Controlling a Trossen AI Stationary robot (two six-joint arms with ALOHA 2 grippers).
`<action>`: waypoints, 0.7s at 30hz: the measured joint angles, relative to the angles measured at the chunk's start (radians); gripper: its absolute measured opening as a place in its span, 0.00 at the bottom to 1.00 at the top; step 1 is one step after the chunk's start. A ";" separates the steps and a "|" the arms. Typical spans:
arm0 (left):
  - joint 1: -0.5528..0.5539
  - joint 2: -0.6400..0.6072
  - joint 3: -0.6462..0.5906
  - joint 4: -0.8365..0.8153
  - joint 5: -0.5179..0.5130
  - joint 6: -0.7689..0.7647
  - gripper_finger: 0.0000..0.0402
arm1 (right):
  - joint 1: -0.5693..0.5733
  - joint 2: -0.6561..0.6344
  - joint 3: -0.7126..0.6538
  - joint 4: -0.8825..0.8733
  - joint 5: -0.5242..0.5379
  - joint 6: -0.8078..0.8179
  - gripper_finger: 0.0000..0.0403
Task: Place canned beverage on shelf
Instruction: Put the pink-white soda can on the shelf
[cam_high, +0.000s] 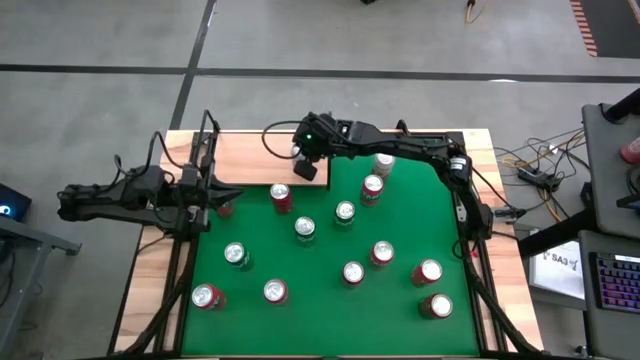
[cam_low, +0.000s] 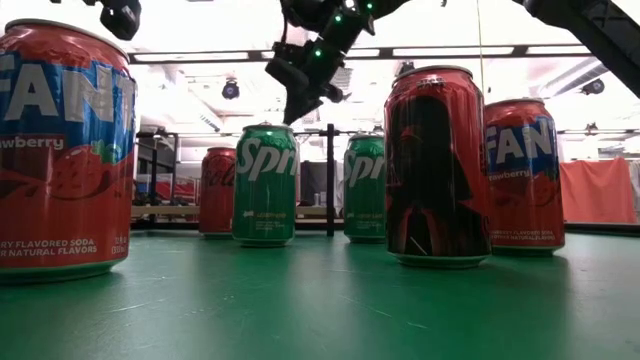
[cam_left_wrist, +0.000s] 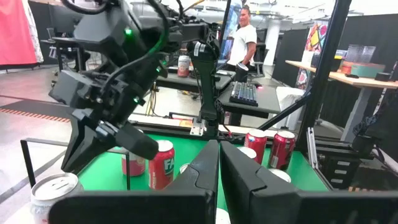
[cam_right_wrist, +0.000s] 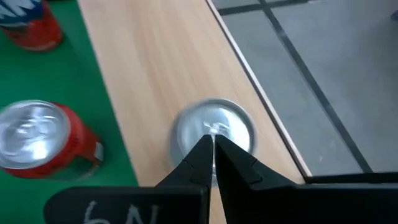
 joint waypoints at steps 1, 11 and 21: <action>0.000 0.000 -0.007 0.017 0.000 0.000 0.00 | 0.005 0.000 -0.003 0.016 -0.001 -0.004 0.02; 0.000 0.000 -0.082 0.098 0.000 -0.059 0.00 | 0.029 0.000 -0.008 0.069 -0.001 -0.027 0.02; 0.000 0.001 -0.123 0.166 0.000 -0.083 0.00 | 0.028 -0.002 -0.074 0.146 0.036 -0.019 0.02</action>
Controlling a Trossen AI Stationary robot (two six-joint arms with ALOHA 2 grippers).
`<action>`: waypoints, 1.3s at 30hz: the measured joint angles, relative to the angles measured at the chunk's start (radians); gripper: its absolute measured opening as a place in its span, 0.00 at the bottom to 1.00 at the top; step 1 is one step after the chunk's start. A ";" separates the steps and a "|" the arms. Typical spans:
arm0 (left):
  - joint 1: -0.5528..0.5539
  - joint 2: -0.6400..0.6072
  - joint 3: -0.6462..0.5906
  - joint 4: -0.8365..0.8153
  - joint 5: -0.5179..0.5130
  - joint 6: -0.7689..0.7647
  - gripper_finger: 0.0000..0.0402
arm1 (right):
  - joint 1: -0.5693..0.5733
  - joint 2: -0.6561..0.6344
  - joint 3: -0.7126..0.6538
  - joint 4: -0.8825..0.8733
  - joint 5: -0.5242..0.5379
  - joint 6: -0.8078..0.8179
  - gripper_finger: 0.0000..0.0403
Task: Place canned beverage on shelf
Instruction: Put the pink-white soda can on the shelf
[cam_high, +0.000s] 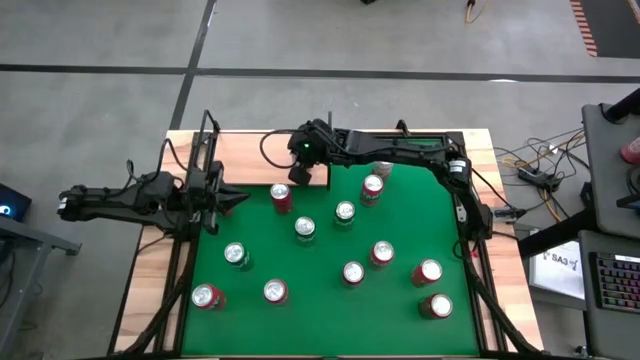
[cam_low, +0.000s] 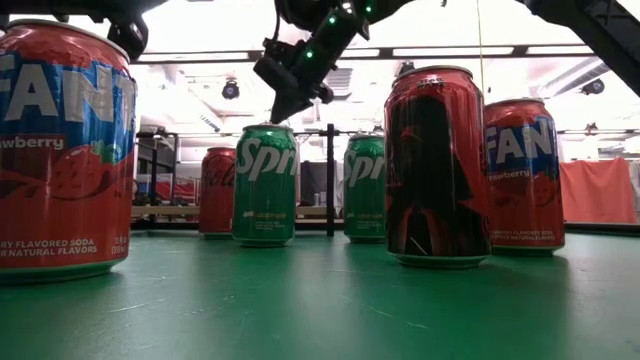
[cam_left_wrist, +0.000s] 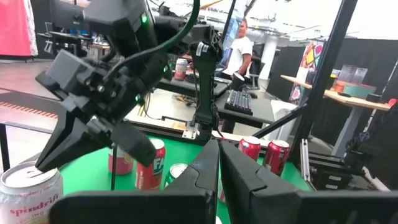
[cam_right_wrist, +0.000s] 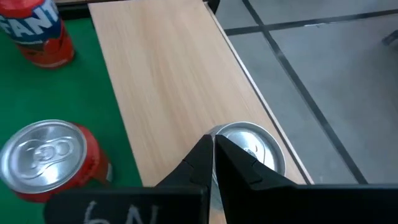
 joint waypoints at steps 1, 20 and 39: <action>0.000 0.000 0.000 0.005 0.000 0.000 0.00 | 0.000 0.000 -0.005 0.006 0.000 0.000 0.02; 0.000 0.000 0.000 0.012 0.000 0.003 0.00 | -0.004 0.000 -0.088 0.172 0.000 0.006 0.02; 0.000 0.000 0.000 0.012 0.000 0.011 0.00 | -0.004 0.000 -0.090 0.185 0.000 0.029 0.02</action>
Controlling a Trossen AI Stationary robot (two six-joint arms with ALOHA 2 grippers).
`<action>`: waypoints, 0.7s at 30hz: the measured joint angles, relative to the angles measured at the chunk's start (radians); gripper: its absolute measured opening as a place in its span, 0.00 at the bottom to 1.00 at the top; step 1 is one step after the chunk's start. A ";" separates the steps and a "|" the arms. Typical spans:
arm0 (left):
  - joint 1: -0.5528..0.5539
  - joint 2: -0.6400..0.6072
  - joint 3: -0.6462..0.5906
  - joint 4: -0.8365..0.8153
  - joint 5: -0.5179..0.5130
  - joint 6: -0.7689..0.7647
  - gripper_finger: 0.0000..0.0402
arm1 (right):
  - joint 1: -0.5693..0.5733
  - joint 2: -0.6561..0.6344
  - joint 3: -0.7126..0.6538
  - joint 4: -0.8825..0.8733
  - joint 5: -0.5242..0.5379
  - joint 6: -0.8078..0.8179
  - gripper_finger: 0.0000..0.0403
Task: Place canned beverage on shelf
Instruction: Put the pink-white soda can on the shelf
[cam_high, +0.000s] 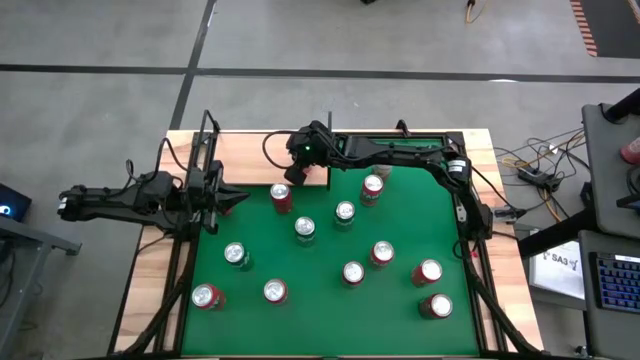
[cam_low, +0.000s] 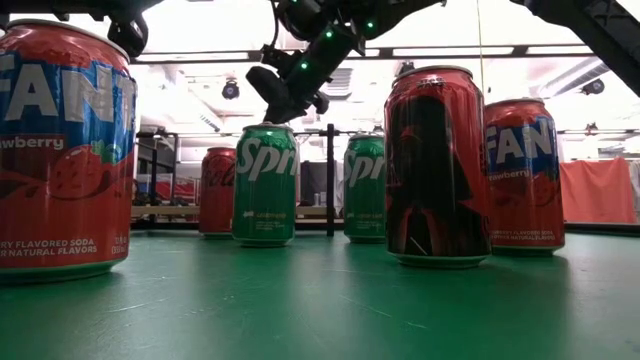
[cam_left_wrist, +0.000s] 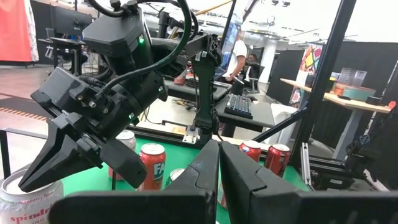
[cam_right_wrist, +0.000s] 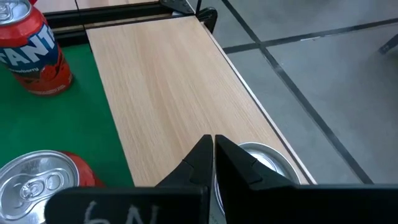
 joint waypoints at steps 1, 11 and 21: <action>0.000 0.000 0.000 0.000 0.000 0.000 0.00 | 0.000 0.000 0.000 0.000 0.000 0.000 0.02; 0.000 0.000 0.000 0.000 0.000 0.000 0.00 | 0.000 0.012 -0.003 -0.003 -0.001 0.017 0.02; 0.000 0.000 0.000 0.000 0.000 0.000 0.00 | -0.022 0.013 0.007 0.086 0.017 0.009 0.02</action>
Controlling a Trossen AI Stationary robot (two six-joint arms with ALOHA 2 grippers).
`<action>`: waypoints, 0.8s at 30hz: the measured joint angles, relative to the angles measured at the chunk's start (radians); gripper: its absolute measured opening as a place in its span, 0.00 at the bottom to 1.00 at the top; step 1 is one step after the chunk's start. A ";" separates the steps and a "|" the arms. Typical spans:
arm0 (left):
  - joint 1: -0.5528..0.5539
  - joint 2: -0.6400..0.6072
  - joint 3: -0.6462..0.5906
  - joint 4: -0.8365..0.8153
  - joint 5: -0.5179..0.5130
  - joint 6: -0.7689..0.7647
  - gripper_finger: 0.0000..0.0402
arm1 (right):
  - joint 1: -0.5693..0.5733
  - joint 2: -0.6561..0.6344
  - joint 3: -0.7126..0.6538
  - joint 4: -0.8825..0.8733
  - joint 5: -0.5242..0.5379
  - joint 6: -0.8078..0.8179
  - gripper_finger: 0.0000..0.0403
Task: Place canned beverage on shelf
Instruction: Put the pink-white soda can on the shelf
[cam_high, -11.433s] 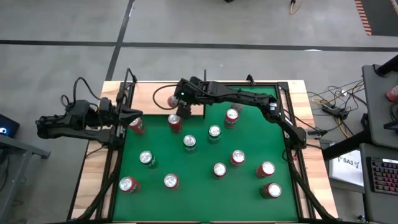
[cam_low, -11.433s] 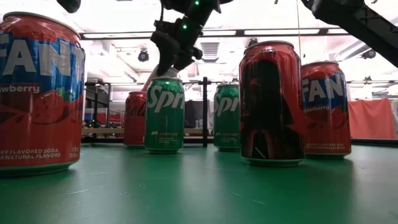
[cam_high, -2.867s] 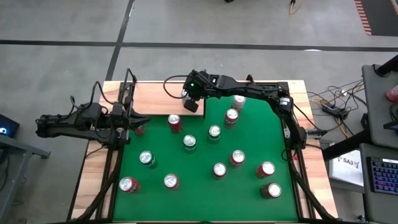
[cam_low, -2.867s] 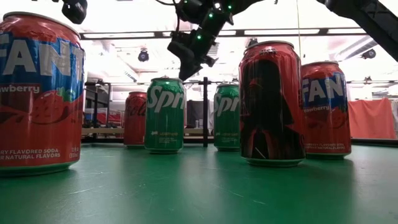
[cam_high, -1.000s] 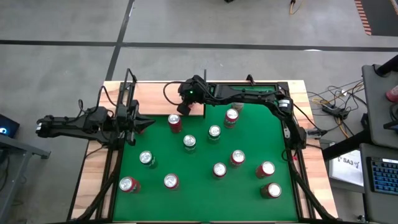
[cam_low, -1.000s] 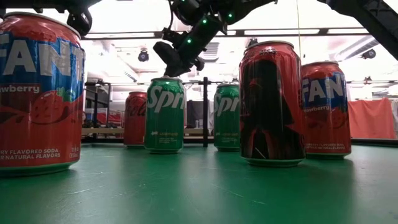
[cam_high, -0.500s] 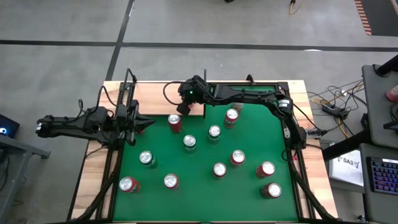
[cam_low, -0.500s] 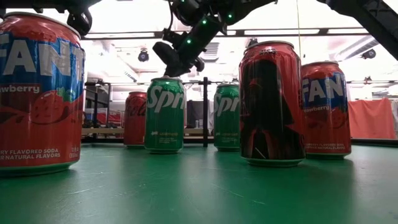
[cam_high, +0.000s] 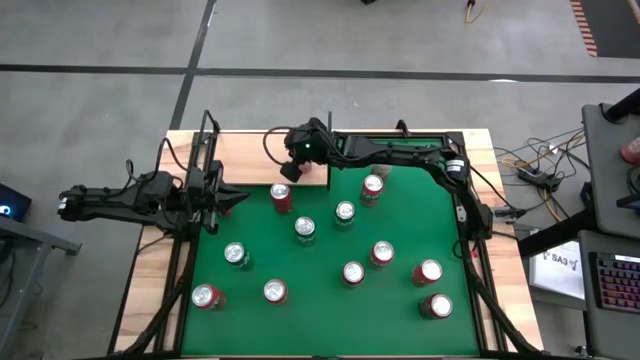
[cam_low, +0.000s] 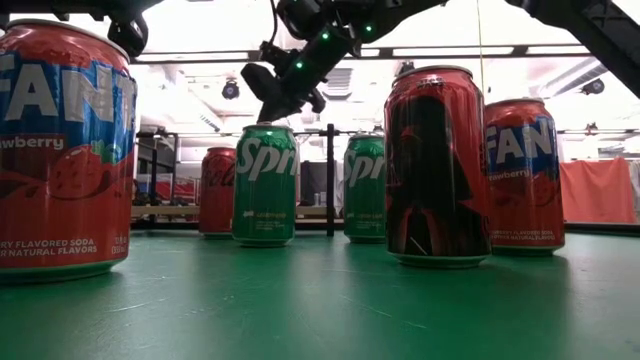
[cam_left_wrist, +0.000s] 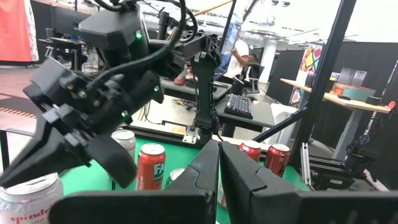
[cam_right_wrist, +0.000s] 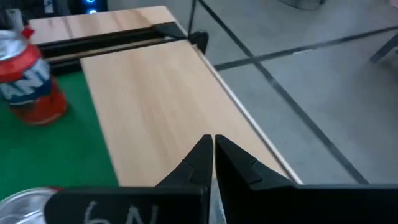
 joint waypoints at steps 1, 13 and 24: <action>0.000 0.000 0.000 0.000 0.000 0.000 0.00 | -0.006 0.002 0.000 -0.001 0.005 0.002 0.02; 0.000 0.000 0.000 0.000 0.000 0.000 0.00 | -0.016 0.018 0.000 -0.083 0.025 0.049 0.02; 0.000 0.000 0.000 0.000 0.000 0.001 0.00 | 0.020 0.018 0.000 -0.089 0.023 0.050 0.02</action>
